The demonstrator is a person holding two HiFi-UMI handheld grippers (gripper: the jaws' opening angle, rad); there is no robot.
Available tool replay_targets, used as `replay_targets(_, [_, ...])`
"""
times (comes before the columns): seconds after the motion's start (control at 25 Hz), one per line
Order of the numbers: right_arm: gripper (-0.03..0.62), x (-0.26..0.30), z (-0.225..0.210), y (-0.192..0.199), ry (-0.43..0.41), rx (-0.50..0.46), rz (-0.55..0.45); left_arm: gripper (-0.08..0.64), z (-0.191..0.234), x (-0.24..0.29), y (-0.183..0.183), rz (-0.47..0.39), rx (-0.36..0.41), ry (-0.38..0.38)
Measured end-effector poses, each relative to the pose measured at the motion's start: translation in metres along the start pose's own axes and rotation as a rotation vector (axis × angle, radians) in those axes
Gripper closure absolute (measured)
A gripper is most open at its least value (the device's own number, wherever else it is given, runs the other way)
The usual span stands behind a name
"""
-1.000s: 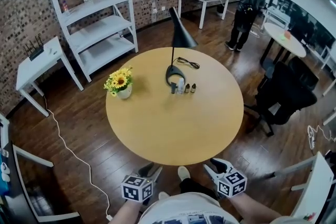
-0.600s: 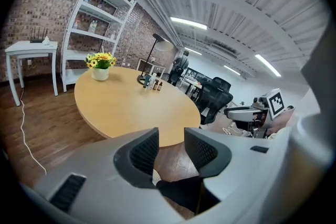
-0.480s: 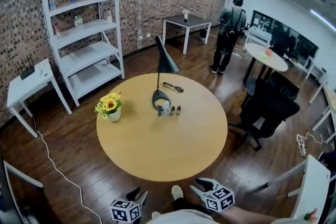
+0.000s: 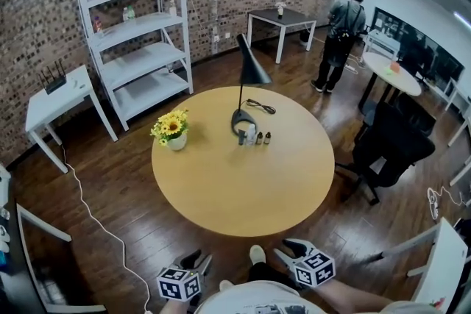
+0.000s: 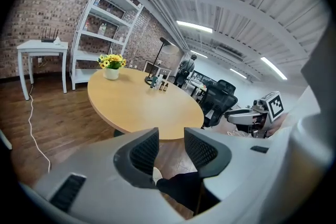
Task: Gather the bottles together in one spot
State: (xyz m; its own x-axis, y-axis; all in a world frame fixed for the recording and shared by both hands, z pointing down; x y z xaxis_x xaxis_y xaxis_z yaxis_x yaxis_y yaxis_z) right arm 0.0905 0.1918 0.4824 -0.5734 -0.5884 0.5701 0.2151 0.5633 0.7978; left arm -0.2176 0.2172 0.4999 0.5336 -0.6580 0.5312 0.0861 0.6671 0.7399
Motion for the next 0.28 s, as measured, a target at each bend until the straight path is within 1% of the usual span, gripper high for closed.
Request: replay_targets(0.28, [0.420,0.003,0.009,0.005,0.000,-0.019,0.024,0.408,0.010,-0.019,0.020,0.010,-0.034,-0.031])
Point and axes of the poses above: the fingertips, and each gripper's own axes: x forward along the fingers, z to its left, y out of its underside, the point moved 7 cm from there along -x, backward along the fingers, and after that the axes turned 2 degrees about z, right-handed, at the moved point
